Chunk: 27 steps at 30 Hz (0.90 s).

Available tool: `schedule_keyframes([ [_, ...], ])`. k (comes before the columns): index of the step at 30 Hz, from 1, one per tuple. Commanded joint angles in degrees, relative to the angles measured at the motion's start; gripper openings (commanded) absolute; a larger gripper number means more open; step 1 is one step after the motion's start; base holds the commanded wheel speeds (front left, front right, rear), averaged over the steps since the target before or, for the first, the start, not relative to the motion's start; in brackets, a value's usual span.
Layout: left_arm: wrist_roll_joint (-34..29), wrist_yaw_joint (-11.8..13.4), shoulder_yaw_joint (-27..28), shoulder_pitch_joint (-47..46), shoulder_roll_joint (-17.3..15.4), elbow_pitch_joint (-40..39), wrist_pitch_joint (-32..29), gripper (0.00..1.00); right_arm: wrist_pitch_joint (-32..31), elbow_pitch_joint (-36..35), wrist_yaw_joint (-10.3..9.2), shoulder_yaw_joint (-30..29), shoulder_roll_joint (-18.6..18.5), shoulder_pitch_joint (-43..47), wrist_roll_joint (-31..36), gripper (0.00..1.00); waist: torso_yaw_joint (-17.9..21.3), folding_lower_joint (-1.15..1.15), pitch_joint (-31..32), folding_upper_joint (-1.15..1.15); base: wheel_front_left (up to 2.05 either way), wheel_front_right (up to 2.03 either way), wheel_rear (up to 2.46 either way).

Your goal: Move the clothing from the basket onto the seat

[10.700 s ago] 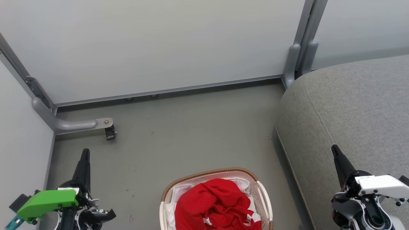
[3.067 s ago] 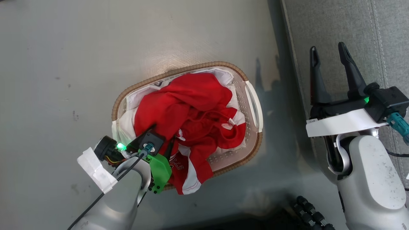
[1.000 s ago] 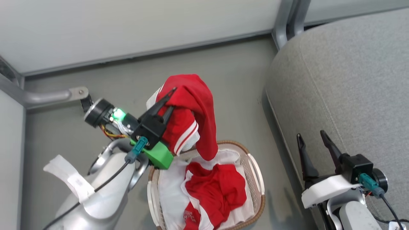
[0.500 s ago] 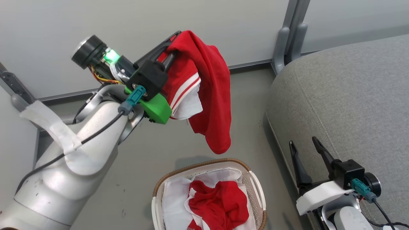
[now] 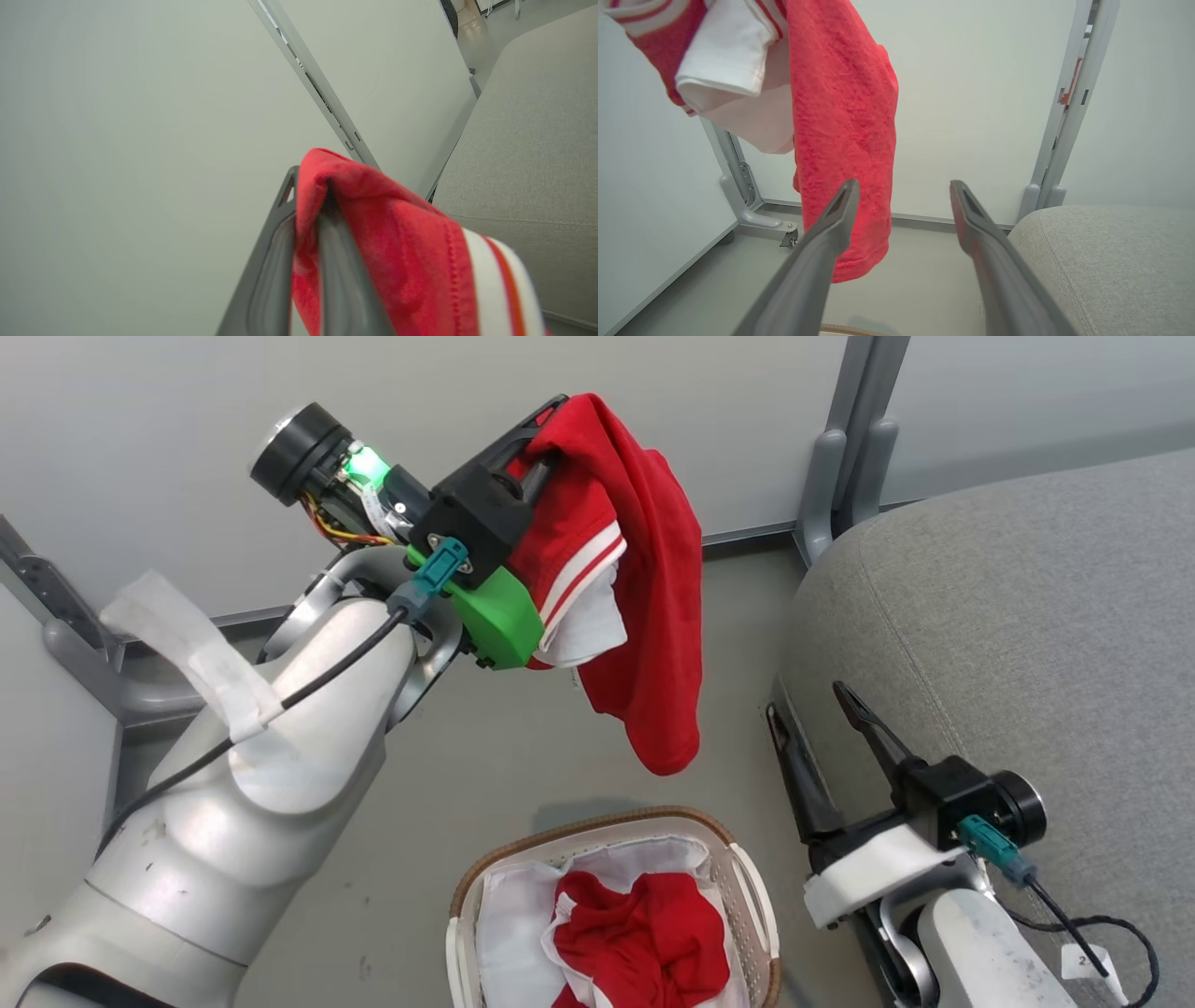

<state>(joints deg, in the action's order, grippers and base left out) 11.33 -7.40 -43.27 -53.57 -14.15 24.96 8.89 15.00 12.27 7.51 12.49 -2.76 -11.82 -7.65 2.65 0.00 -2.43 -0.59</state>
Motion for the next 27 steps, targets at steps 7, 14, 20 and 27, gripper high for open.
schedule_keyframes([
  [7,0.4,-0.13,-1.99,-1.71,2.82,0.68,-0.55,0.0,0.28,1.77,-0.04,5.88,-0.24,-5.34,-0.38,1.0,-1.09,0.0,0.64,0.59,0.0,0.0,0.0],
  [14,1.25,-0.14,-4.9,-1.91,5.96,-0.09,-1.21,0.0,0.27,6.66,-0.04,6.26,-0.27,-10.02,0.53,1.0,-3.49,0.0,1.46,0.59,0.0,0.0,0.0],
  [20,2.14,-0.15,-7.51,-1.17,7.12,-1.82,-1.65,0.0,0.28,8.99,-0.04,0.04,-0.22,-12.51,3.29,1.0,-5.38,0.0,1.92,0.59,0.0,0.0,0.0],
  [27,3.13,-0.15,-9.19,1.07,5.11,-4.94,-1.16,0.0,0.28,8.96,-0.04,-2.47,-0.2,-15.39,5.21,1.0,-6.17,0.0,2.06,0.59,0.0,0.0,0.0],
])
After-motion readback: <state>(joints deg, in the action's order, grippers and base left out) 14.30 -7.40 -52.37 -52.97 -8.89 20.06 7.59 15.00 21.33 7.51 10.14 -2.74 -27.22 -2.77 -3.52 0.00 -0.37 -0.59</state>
